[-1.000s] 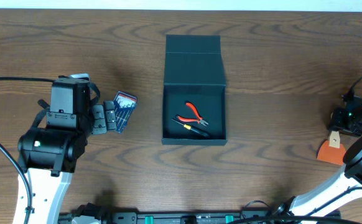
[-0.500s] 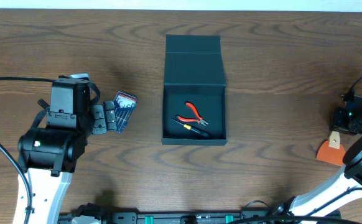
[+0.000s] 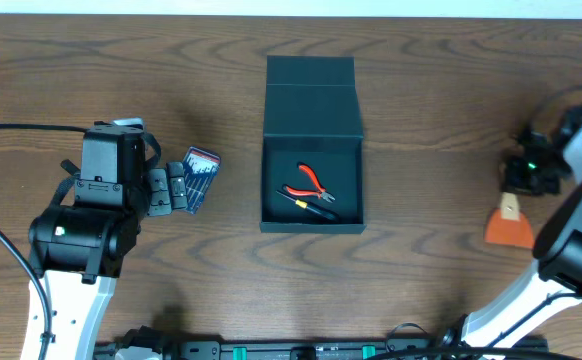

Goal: Pack container
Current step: 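Carry the scraper into the black box and release it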

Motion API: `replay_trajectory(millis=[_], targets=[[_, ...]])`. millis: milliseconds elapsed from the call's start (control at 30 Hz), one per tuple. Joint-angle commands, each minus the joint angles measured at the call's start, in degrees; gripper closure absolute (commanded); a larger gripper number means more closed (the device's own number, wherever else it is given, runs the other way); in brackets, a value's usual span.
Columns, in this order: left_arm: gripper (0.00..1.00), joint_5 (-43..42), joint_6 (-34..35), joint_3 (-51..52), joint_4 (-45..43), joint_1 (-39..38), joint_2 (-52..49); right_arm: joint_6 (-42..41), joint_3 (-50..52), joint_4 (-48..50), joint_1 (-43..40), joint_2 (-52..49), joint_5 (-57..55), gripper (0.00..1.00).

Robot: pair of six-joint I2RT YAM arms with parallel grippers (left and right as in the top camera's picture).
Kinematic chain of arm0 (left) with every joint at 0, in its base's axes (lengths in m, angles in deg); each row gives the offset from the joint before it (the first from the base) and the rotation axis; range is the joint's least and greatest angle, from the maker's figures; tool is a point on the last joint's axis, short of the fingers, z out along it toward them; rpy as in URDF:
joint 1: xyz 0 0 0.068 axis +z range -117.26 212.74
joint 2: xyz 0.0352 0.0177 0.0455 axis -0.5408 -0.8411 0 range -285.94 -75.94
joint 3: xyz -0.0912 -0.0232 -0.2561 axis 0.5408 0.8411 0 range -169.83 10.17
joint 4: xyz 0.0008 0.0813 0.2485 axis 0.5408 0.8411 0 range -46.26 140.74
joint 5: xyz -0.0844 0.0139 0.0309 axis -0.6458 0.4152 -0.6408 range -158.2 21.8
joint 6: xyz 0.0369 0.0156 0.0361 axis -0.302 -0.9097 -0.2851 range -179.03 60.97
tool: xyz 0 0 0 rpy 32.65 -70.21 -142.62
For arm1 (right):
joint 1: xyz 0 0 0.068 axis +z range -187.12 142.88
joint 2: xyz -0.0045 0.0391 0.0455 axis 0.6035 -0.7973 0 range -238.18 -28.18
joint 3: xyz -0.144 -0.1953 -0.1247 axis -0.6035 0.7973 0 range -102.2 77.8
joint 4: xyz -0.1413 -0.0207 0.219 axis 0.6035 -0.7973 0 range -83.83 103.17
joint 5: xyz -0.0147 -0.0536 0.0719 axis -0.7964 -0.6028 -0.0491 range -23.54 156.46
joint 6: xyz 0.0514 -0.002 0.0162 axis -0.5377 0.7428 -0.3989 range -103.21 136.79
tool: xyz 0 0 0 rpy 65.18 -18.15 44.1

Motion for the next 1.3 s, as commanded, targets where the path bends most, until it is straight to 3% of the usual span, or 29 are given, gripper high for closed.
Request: replay_trajectory(millis=[0, 400, 667, 1033, 1267], targets=[[0.01, 0.7, 0.5, -1.2, 0.0, 0.3, 0.0, -1.0, -4.4, -1.0, 6.4, 5.6, 2.6, 0.99], [0.02, 0.7, 0.5, -1.2, 0.0, 0.3, 0.0, 5.9, -32.2, -17.7, 37.5, 13.6, 2.6, 0.99], [0.02, 0.7, 0.5, -1.2, 0.0, 0.3, 0.0, 12.7, -32.6, -17.7, 54.8, 10.9, 1.4, 0.99], [0.02, 0.7, 0.5, -1.2, 0.0, 0.3, 0.0, 24.7, -23.4, -16.7, 59.1, 6.3, 6.5, 0.99], [0.02, 0.7, 0.6, -1.2, 0.0, 0.3, 0.0, 25.3, -21.1, -13.7, 59.8, 3.7, 7.0, 0.99]])
